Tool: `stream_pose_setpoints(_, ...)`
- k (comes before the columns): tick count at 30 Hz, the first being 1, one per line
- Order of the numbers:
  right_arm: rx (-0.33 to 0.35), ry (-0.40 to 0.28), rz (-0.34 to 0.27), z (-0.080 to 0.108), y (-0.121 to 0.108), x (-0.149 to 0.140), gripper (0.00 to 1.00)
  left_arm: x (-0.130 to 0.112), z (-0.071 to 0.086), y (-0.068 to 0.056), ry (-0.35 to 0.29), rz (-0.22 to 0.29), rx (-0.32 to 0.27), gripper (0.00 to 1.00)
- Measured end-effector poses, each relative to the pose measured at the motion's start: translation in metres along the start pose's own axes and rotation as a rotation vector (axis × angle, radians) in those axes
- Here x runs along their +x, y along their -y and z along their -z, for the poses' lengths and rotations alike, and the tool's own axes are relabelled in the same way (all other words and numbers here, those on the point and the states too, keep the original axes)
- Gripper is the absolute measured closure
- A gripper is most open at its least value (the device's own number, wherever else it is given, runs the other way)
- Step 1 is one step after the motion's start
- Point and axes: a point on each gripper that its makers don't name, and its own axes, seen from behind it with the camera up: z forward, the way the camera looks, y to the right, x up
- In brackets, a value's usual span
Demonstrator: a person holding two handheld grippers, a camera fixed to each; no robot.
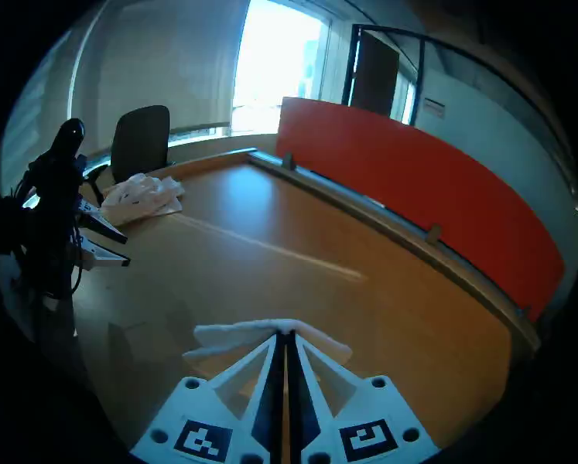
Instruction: Fold towel
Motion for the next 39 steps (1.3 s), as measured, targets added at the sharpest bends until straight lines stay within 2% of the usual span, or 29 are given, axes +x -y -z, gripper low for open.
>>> stream_pose_setpoints(18, -0.110, 0.004, -0.067, 0.046, -0.091, -0.019, 0.91, 0.005, -0.004, -0.013, 0.005, -0.014, -0.010, 0.21)
stream_pose_setpoints(30, -0.164, 0.025, -0.124, 0.069, -0.152, -0.046, 0.91, 0.007, -0.005, -0.014, 0.015, -0.025, 0.004, 0.21)
stream_pose_setpoints(39, -0.200, 0.055, -0.141, 0.080, -0.192, -0.067, 0.92, 0.008, -0.006, -0.013, 0.022, -0.025, 0.017, 0.21)
